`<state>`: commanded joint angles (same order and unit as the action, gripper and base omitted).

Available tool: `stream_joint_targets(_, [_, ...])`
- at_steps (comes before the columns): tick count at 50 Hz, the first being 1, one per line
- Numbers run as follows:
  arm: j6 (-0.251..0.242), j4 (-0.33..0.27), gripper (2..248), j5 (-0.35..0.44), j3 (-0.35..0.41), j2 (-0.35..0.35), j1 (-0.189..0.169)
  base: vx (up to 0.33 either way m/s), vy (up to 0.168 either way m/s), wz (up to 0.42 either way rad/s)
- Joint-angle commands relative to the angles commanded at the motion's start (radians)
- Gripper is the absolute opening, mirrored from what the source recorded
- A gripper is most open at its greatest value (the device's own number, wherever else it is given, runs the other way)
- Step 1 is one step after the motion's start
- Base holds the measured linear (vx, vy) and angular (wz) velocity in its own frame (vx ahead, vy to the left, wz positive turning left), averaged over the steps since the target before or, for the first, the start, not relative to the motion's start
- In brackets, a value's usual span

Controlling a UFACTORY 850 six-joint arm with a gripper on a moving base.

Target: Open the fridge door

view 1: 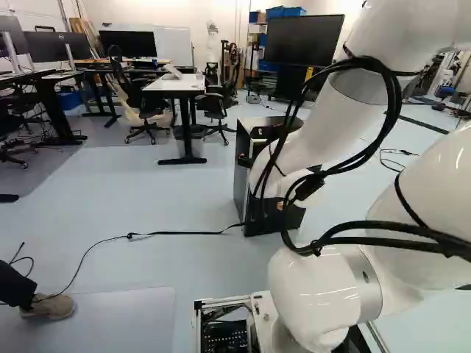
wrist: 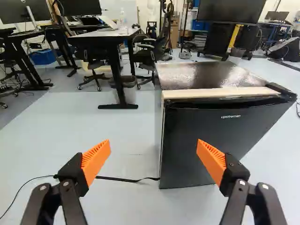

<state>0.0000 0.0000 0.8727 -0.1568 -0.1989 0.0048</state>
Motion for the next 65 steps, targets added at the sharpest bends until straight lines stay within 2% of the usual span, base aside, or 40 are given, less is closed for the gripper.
stream_joint_targets(31, [0.000, 0.023, 247, 0.000, -0.083, 0.090, 0.031, 0.000, 0.000, 0.000])
stream_joint_targets(65, [0.000, 0.157, 247, 0.000, -0.156, 0.166, 0.102, 0.000, 0.000, 0.000])
